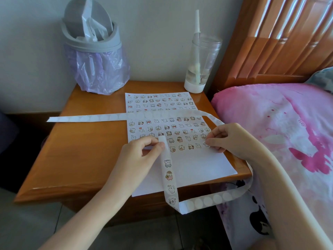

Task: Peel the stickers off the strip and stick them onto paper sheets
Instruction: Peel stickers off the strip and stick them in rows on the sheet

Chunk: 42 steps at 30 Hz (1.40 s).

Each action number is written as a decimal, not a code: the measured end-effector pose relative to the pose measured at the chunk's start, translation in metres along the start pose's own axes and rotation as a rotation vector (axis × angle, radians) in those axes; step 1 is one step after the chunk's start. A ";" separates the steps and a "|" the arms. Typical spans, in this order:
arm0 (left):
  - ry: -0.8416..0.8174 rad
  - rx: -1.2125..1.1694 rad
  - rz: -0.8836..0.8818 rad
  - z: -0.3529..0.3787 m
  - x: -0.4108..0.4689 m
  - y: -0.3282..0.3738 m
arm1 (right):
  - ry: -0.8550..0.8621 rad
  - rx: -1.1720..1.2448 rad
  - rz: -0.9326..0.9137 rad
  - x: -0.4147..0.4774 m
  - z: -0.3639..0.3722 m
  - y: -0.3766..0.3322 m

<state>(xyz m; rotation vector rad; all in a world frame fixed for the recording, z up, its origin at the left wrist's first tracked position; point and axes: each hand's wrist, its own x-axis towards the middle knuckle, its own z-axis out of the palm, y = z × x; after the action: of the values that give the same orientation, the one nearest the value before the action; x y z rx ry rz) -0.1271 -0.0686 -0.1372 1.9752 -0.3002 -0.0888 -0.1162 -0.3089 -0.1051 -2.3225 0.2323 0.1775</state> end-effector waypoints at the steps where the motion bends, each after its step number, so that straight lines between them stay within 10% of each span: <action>1: -0.001 0.001 0.003 0.000 0.000 0.000 | -0.002 0.001 -0.002 0.000 0.000 0.000; 28: 0.020 0.032 0.026 0.001 -0.003 0.004 | 0.009 -0.034 -0.058 0.003 0.001 0.010; 42: 0.162 -0.210 -0.014 -0.006 -0.002 0.014 | -0.019 0.171 -0.422 -0.036 0.046 -0.051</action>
<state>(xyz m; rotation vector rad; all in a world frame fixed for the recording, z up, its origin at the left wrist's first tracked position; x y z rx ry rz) -0.1298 -0.0683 -0.1220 1.7636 -0.1643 0.0305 -0.1427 -0.2366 -0.0938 -2.1425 -0.2449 -0.0307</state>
